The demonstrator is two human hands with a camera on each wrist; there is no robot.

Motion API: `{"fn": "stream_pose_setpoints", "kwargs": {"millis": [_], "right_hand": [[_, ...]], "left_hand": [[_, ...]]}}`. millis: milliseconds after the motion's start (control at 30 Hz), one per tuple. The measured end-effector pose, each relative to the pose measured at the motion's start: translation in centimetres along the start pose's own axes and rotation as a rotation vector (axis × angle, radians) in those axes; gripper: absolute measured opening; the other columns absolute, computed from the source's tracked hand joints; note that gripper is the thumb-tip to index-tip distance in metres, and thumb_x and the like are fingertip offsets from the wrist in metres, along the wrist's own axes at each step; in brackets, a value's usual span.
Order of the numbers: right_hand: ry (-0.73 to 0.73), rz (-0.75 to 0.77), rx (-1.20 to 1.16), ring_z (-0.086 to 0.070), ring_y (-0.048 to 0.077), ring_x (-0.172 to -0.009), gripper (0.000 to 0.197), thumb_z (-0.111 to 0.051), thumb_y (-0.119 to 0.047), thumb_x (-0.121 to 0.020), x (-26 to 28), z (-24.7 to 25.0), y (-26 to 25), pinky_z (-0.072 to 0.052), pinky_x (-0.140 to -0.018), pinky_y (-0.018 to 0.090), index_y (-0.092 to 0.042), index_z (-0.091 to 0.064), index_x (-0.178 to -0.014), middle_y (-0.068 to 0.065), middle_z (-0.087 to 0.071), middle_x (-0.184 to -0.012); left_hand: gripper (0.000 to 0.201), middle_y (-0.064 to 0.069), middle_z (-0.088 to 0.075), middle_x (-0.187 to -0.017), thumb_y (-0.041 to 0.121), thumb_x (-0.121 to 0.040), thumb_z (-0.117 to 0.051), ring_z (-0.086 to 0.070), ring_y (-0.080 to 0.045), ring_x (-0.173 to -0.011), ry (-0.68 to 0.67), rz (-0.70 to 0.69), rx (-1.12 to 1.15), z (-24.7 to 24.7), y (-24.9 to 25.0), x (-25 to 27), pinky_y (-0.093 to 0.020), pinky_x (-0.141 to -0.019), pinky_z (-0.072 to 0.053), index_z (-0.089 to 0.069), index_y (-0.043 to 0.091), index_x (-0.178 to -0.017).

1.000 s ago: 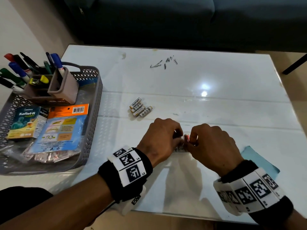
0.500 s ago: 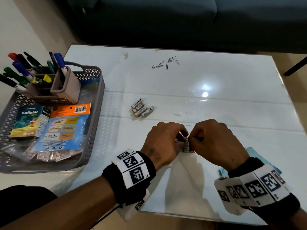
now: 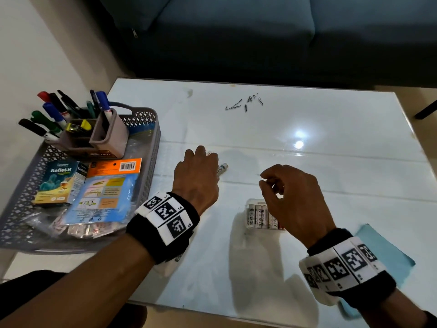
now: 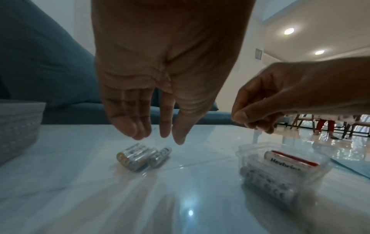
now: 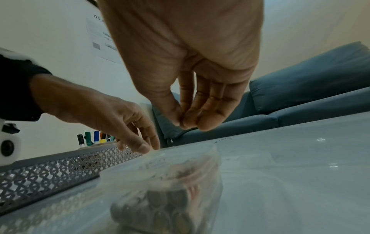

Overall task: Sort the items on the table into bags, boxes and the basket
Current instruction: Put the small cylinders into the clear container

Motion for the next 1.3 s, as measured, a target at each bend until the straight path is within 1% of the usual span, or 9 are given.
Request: {"fn": "stream_pose_setpoints", "kwargs": {"millis": [167, 300, 400, 533, 767, 900, 1033, 1133, 1300], "right_hand": [[-0.02, 0.051, 0.009, -0.062, 0.008, -0.082, 0.015, -0.068, -0.025, -0.092, 0.2, -0.5, 0.3, -0.056, -0.075, 0.038, -0.025, -0.07, -0.107, -0.014, -0.065, -0.091], [-0.008, 0.057, -0.001, -0.062, 0.009, -0.083, 0.015, -0.068, -0.025, -0.091, 0.1, -0.3, 0.5, -0.056, -0.075, 0.039, -0.025, -0.07, -0.107, -0.014, -0.066, -0.092], [0.007, 0.057, -0.009, -0.062, 0.01, -0.086, 0.015, -0.068, -0.025, -0.091, 0.0, -0.1, 0.6, -0.056, -0.075, 0.04, -0.025, -0.07, -0.107, -0.013, -0.066, -0.092], [0.012, 0.06, -0.012, -0.063, 0.012, -0.088, 0.017, -0.069, -0.023, -0.091, -0.1, 0.0, 0.7, -0.056, -0.078, 0.041, -0.024, -0.07, -0.107, -0.012, -0.067, -0.093], [-0.003, 0.074, -0.032, -0.063, 0.017, -0.091, 0.019, -0.072, -0.018, -0.089, -0.1, -0.1, 0.9, -0.055, -0.08, 0.042, -0.022, -0.07, -0.107, -0.009, -0.068, -0.095], [-0.056, 0.076, 0.005, -0.062, 0.015, -0.098, 0.024, -0.073, -0.018, -0.089, -0.1, -0.4, 0.9, -0.052, -0.084, 0.033, -0.022, -0.07, -0.113, -0.009, -0.068, -0.102], [-0.098, 0.07, 0.031, -0.059, 0.015, -0.107, 0.028, -0.073, -0.021, -0.089, 0.1, -0.8, 0.8, -0.047, -0.088, 0.027, -0.023, -0.07, -0.117, -0.009, -0.069, -0.108], [-0.111, 0.063, 0.039, -0.058, 0.015, -0.109, 0.028, -0.073, -0.021, -0.09, 0.1, -0.9, 0.8, -0.044, -0.088, 0.026, -0.023, -0.07, -0.118, -0.008, -0.069, -0.109], [-0.117, 0.058, 0.062, -0.059, 0.016, -0.109, 0.027, -0.072, -0.025, -0.09, 0.2, -0.8, 0.9, -0.05, -0.09, 0.033, -0.025, -0.069, -0.117, -0.009, -0.069, -0.108]], "left_hand": [[0.038, -0.002, -0.046, -0.14, 0.028, -0.1, -0.056, -0.049, -0.025, -0.122, -0.044, -0.008, 0.02, -1.0, 0.0, 0.2, -0.037, -0.09, -0.043, -0.048, 0.022, -0.137], [0.034, -0.003, -0.042, -0.15, 0.035, -0.098, -0.061, -0.047, -0.024, -0.129, -0.021, -0.052, 0.048, -1.3, 0.9, 0.5, -0.039, -0.097, -0.046, -0.052, 0.024, -0.129], [0.026, -0.004, -0.049, -0.142, 0.035, -0.097, -0.061, -0.046, -0.026, -0.129, -0.009, -0.062, 0.065, -1.8, 1.0, 0.6, -0.04, -0.092, -0.049, -0.055, 0.023, -0.119], [0.02, -0.001, -0.056, -0.116, 0.028, -0.095, -0.062, -0.053, -0.026, -0.113, -0.007, -0.087, 0.085, -2.4, 1.3, 0.9, -0.04, -0.081, -0.05, -0.055, 0.021, -0.112], [0.014, 0.0, -0.059, -0.106, 0.029, -0.093, -0.062, -0.059, -0.025, -0.098, -0.013, -0.115, 0.086, -2.7, 1.7, 0.7, -0.034, -0.072, -0.042, -0.056, 0.021, -0.104], [0.03, 0.002, -0.061, -0.093, 0.024, -0.086, -0.074, -0.06, -0.024, -0.092, -0.081, -0.116, 0.243, -3.1, 1.5, 0.2, -0.037, -0.074, -0.049, -0.049, 0.024, -0.101], [0.035, -0.002, -0.066, -0.101, 0.024, -0.08, -0.08, -0.062, -0.021, -0.095, -0.182, -0.07, 0.36, -3.1, 1.6, 0.3, -0.035, -0.082, -0.052, -0.057, 0.023, -0.107], [0.03, -0.002, -0.066, -0.106, 0.025, -0.076, -0.083, -0.064, -0.021, -0.095, -0.2, -0.024, 0.412, -3.2, 1.5, 0.3, -0.032, -0.08, -0.053, -0.065, 0.024, -0.1], [0.023, 0.002, -0.071, -0.093, 0.032, -0.077, -0.086, -0.069, -0.017, -0.085, -0.199, 0.019, 0.487, -3.0, 1.5, 0.3, -0.03, -0.075, -0.057, -0.073, 0.021, -0.092]]}}
Point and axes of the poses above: each hand's wrist, its own x-axis away from the middle knuckle, its own z-axis out of the back of the hand, y = z × x, the point moved 1 cm from there along -x, towards the middle knuckle
